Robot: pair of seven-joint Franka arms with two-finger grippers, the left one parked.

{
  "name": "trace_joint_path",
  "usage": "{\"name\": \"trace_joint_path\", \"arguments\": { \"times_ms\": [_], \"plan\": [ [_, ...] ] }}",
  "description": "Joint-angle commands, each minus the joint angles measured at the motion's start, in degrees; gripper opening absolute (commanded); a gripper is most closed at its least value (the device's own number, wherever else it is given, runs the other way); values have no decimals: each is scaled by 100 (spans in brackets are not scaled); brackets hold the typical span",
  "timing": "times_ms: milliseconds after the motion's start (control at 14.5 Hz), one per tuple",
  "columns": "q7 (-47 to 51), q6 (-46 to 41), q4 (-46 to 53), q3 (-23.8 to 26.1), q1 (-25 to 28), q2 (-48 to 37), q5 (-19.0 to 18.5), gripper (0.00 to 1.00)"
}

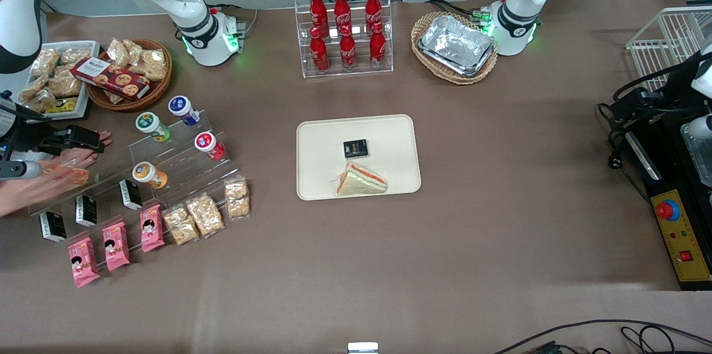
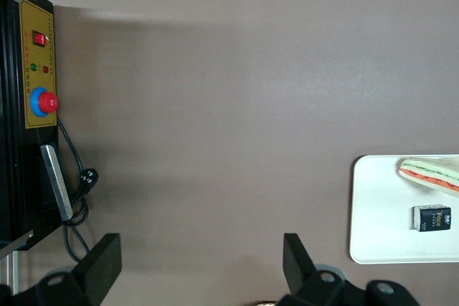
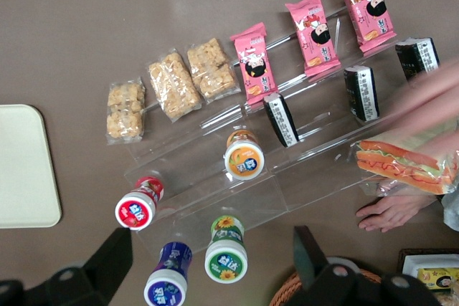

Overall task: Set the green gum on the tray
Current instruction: 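Move the right gripper toward the snack rack's round bottles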

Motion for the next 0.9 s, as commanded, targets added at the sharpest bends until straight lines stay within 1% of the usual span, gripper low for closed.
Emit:
{"name": "trace_joint_path", "arguments": {
  "times_ms": [0, 138, 414, 552, 621, 759, 828],
  "plan": [
    [-43, -163, 129, -5, 5, 17, 85, 100],
    [9, -146, 138, -5, -3, 26, 128, 100],
    [-43, -171, 77, 21, 14, -44, 84, 100],
    [-244, -181, -168, -5, -12, -368, 84, 100],
    [-472, -137, -396, -23, -47, -596, 84, 100],
    [-640, -101, -853, -23, -240, -1062, 84, 100],
    [-737, -110, -1108, -23, -250, -1316, 76, 100]
  ]
}}
